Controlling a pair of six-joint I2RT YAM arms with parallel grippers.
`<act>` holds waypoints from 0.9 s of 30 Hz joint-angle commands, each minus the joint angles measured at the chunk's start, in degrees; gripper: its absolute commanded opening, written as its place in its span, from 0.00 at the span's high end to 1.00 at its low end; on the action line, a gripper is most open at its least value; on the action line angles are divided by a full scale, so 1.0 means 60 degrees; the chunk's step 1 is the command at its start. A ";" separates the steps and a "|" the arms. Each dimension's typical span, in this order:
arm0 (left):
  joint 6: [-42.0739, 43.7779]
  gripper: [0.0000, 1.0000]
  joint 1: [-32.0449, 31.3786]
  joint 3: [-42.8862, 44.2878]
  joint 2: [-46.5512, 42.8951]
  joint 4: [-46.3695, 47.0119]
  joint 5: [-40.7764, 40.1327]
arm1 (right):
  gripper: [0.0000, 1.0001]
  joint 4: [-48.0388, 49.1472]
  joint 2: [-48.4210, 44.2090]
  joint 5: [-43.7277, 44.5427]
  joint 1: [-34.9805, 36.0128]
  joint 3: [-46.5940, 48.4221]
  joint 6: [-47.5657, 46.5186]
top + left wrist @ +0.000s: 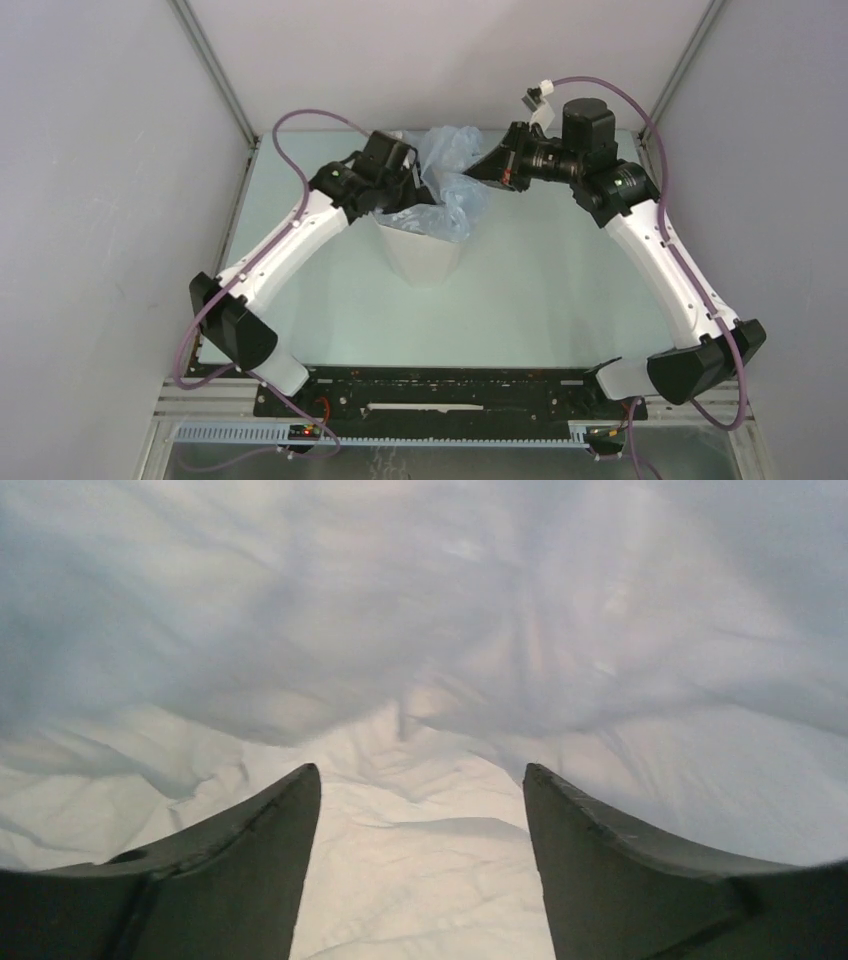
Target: Put the trash bags into the trash bin
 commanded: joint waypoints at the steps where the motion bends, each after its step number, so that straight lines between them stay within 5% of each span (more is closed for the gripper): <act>1: 0.1342 0.17 0.0266 0.2045 -0.0606 -0.1325 -0.0035 | 1.00 -0.0382 -0.0684 0.0113 -0.0181 -0.0225 -0.0709; 12: 0.1553 0.09 0.0775 0.2997 -0.1625 -0.1874 0.1189 | 1.00 -0.0762 -0.1928 0.0571 -0.1056 -0.1123 -0.0892; 19: 0.1598 0.16 0.1273 0.3058 -0.2962 -0.1681 -0.0682 | 1.00 -0.0950 -0.1930 0.0609 -0.1106 -0.0912 -0.0923; 23: 0.1294 0.01 0.1900 0.2773 -0.3018 -0.2151 -0.1734 | 1.00 -0.0803 -0.1852 0.0539 -0.1097 -0.0839 -0.0846; 27: 0.1318 0.00 0.2310 0.2967 -0.2280 -0.2318 -0.1428 | 1.00 -0.0649 -0.1895 0.0567 -0.1083 -0.0905 -0.0762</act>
